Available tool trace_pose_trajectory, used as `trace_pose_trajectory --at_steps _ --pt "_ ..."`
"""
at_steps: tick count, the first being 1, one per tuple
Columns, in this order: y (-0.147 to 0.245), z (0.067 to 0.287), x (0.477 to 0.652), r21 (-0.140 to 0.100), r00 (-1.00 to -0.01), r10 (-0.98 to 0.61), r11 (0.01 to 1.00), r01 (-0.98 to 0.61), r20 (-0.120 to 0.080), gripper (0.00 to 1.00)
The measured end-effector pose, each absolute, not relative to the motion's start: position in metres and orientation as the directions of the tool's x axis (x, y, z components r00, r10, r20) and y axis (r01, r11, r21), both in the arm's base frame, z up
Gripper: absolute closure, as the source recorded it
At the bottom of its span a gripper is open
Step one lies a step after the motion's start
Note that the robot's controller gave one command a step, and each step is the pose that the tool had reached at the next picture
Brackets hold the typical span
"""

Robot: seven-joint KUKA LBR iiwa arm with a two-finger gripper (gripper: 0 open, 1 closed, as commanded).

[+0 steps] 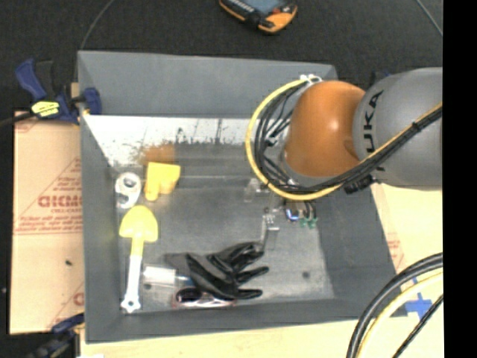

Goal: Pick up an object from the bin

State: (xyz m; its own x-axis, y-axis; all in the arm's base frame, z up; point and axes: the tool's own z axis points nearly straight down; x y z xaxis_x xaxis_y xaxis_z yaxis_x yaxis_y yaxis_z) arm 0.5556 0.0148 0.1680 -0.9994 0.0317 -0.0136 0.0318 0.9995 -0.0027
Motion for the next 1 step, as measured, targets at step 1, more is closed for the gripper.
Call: trace_pose_trajectory --at_steps 1 --pt "0.0658 0.1306 0.4979 0.001 -0.984 0.179 0.984 0.179 -0.012 0.00"
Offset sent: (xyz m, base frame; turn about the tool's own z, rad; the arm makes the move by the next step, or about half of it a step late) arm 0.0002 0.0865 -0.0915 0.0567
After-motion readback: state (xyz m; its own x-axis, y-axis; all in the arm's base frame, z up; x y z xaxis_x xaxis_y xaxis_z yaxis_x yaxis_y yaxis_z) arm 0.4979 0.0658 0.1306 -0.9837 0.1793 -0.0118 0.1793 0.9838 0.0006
